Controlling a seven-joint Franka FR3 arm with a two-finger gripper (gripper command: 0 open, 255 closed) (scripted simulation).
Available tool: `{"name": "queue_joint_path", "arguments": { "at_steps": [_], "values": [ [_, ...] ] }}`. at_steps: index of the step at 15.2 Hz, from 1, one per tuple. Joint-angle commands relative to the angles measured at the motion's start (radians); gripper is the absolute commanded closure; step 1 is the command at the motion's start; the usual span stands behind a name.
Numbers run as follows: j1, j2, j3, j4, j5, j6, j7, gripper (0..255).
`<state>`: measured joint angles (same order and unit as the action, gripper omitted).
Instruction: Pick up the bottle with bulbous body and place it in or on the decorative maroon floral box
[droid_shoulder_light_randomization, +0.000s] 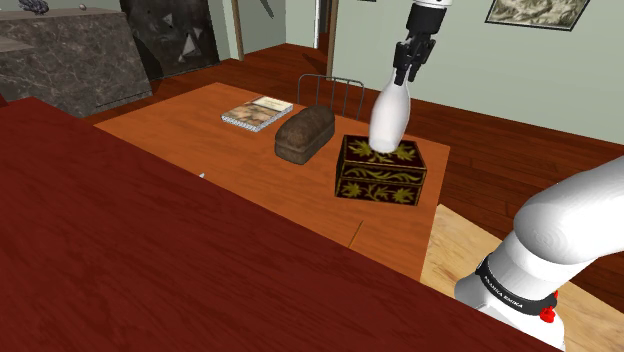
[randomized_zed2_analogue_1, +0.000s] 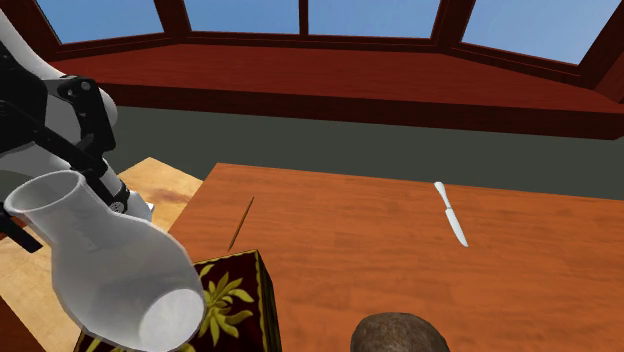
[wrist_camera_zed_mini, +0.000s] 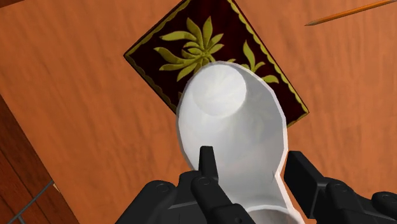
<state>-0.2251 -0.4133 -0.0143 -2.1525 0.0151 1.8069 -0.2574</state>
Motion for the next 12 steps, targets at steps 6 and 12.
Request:
{"name": "queue_joint_path", "arguments": {
  "at_steps": [6,12],
  "values": [
    [0.0,0.0,0.0,0.0,0.0,0.0,0.0,0],
    [0.0,0.006,-0.001,0.133,-0.001,-0.127,0.0,0]
  ]
}}
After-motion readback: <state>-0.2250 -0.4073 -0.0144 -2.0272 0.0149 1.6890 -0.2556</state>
